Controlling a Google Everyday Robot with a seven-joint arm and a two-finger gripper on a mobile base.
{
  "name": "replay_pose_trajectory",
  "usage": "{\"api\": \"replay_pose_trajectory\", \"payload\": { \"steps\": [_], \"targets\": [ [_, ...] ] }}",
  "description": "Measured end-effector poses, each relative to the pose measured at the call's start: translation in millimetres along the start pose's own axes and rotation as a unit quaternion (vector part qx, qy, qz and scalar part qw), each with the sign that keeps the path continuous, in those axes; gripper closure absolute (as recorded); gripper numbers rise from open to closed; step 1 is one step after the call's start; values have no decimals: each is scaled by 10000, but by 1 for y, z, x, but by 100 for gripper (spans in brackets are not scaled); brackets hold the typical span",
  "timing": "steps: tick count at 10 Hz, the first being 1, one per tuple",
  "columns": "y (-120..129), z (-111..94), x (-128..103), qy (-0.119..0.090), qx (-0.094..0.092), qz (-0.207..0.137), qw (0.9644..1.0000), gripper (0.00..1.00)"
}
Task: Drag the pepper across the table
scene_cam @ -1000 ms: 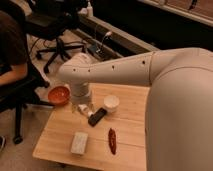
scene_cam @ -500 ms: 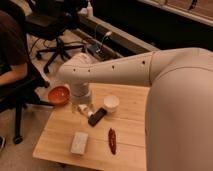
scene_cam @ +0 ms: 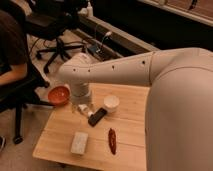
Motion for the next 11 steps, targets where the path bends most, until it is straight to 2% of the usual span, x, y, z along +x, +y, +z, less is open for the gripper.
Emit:
{"api": "replay_pose_trajectory", "payload": {
  "steps": [5,8,11],
  "targets": [
    [-2,7,5,28,-1,-68,10000,35],
    [-15,31,26,224,57,-164,9996,35],
    [-39,56,52,393,170,45,9991,35]
  ]
}}
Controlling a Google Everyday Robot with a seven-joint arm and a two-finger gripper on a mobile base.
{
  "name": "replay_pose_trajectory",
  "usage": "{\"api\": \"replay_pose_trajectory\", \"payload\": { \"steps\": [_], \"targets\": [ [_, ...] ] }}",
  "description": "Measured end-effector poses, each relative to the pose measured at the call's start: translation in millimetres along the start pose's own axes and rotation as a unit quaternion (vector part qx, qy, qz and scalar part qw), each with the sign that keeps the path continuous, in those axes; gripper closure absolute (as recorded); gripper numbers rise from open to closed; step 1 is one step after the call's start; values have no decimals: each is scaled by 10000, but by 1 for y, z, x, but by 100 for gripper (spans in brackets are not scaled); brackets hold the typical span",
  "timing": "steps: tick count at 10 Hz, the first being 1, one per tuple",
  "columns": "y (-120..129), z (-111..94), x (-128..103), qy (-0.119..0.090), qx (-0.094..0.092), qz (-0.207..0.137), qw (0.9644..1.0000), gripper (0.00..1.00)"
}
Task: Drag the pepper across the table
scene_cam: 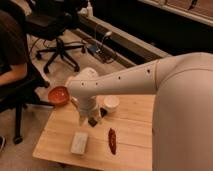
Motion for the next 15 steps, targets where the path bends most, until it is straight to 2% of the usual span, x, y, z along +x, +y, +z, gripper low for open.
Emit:
{"api": "replay_pose_trajectory", "payload": {
  "steps": [3,4,8,11,13,15],
  "targets": [
    [-32,29,30,183,139,425,9988,35],
    [-42,41,39,227,127,624,9977,35],
    [-62,72,42,80,-43,1090,9940,35],
    [-78,88,38,5,59,1254,9921,35],
    [-83,94,36,-68,114,1154,9932,35],
    [-86,98,36,-122,94,1048,9944,35]
  ]
}}
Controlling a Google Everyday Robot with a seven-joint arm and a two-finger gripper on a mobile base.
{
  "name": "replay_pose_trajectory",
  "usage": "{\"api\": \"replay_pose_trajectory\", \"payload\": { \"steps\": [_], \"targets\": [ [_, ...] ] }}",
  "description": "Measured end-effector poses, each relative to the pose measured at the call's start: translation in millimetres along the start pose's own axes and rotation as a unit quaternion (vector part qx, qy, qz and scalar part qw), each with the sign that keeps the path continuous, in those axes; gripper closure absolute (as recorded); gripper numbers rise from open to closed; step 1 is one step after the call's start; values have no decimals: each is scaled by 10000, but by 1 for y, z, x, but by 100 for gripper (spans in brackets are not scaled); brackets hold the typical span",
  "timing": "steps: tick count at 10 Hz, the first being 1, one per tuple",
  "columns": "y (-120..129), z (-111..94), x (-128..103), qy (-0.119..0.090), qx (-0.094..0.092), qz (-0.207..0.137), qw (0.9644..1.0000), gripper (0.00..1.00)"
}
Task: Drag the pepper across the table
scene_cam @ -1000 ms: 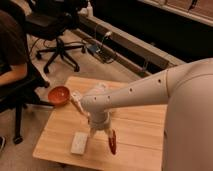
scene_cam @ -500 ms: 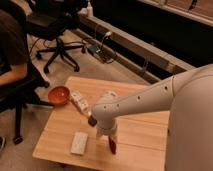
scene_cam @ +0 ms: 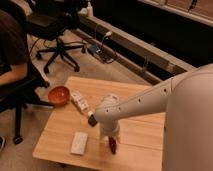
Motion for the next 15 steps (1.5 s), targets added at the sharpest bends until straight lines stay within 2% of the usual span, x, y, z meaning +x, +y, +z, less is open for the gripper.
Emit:
{"api": "replay_pose_trajectory", "payload": {
  "steps": [4,7,8,12,15],
  "targets": [
    [-3,9,4,-8,-134,-147,9998,35],
    [4,11,-2,-183,-500,-619,9967,35],
    [2,11,-3,-227,-533,-779,9953,35],
    [-15,16,1,-188,-298,-1179,9924,35],
    [-12,18,3,-128,-242,-1191,9925,35]
  ]
}}
